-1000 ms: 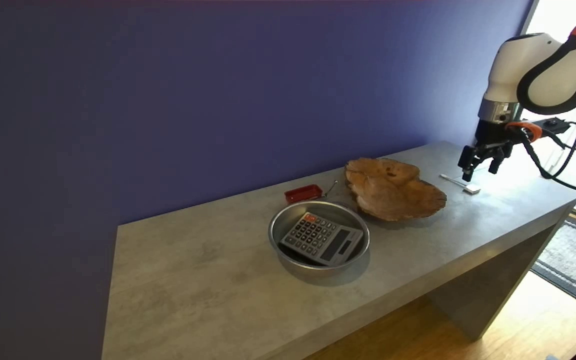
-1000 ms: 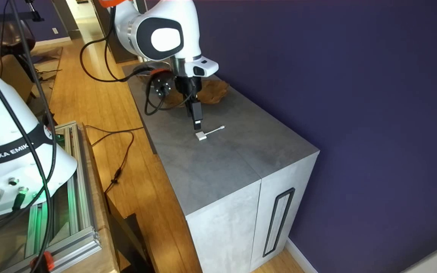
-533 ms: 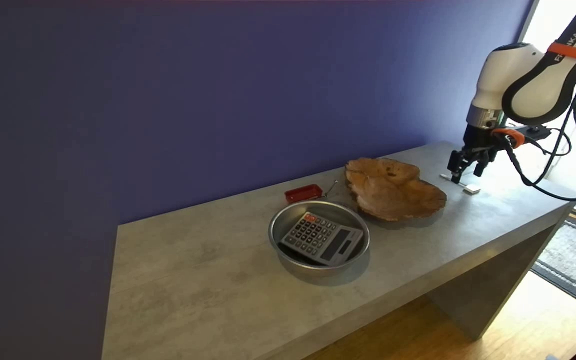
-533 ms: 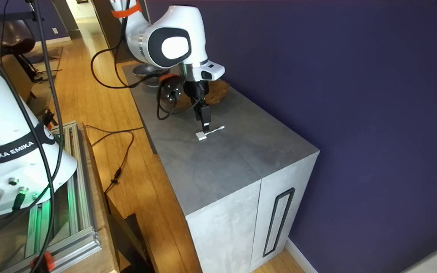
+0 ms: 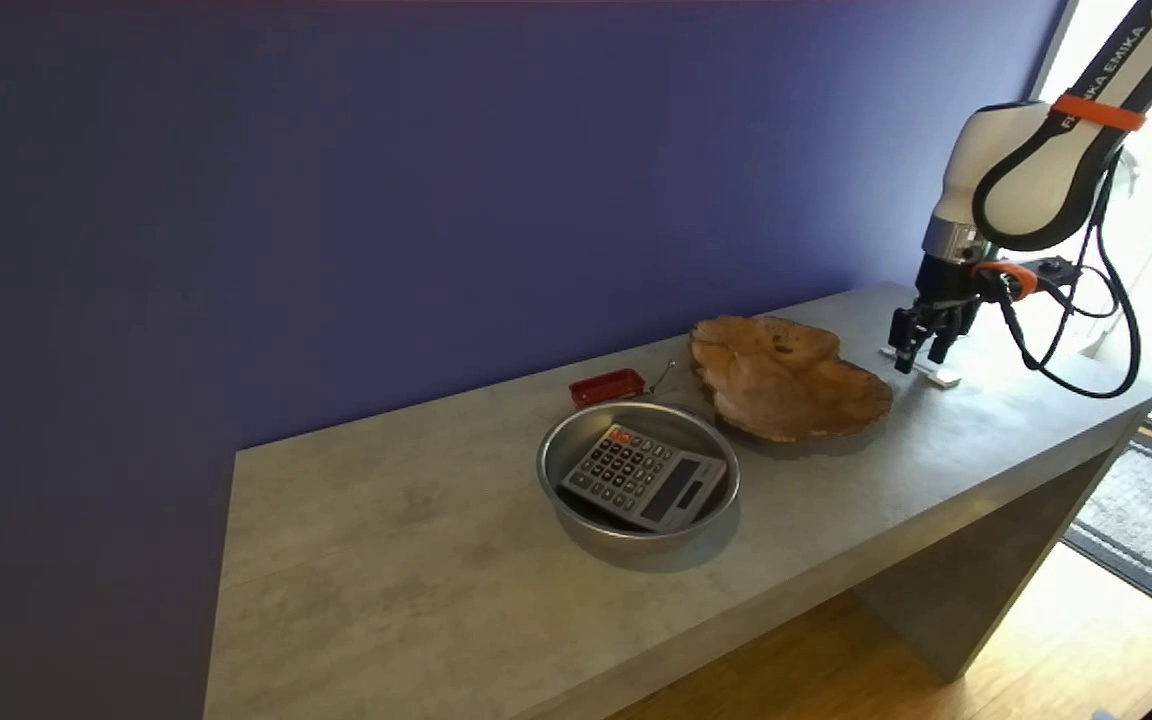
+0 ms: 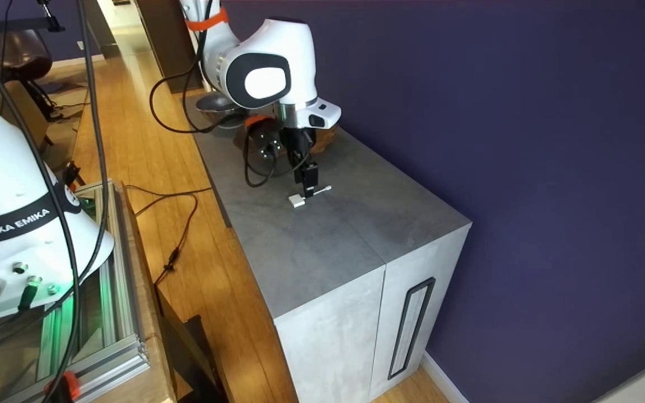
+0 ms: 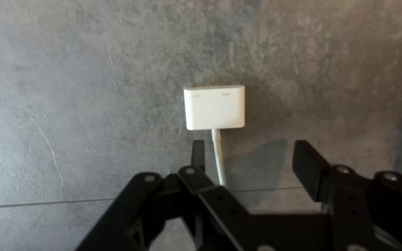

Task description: Put the white cable inside the wooden plate

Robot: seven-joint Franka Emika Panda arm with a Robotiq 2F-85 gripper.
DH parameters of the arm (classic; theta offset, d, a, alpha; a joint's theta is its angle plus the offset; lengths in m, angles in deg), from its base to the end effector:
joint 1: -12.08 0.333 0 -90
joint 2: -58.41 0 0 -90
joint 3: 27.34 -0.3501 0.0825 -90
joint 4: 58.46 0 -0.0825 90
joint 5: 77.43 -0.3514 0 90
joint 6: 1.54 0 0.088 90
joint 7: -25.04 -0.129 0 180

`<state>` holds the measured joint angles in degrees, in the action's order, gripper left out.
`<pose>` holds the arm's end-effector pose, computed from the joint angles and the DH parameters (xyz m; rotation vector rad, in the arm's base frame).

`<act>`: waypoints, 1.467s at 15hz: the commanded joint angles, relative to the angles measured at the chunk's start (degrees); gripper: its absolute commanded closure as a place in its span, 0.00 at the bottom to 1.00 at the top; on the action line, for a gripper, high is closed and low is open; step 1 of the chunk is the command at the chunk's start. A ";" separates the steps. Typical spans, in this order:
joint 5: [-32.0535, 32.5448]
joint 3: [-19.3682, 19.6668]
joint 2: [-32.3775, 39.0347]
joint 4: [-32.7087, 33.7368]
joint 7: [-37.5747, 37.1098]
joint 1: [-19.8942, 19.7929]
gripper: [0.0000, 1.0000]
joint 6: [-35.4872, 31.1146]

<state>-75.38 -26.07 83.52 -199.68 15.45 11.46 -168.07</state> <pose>0.4747 -0.0143 0.1644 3.1136 -0.2551 0.0072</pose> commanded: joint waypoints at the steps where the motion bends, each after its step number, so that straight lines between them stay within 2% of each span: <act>1: -5.84 -5.35 1.16 1.73 8.10 -6.90 0.39 0.02; 6: -7.55 -6.33 1.97 2.68 12.00 -9.46 0.43 -0.12; 9: -7.27 -5.96 2.69 3.13 12.13 -9.15 0.54 -0.43; 13: -7.08 -5.70 2.88 3.11 12.00 -8.97 0.92 -0.78; 14: -7.02 -5.59 2.91 3.12 11.93 -8.90 0.98 -0.86; 19: -7.15 -5.50 2.25 2.68 11.48 -8.71 0.99 -0.59; 22: -8.97 -7.75 -4.78 -1.40 11.76 -9.71 0.99 2.21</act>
<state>-81.61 -31.78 85.47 -197.07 25.83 2.65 -167.92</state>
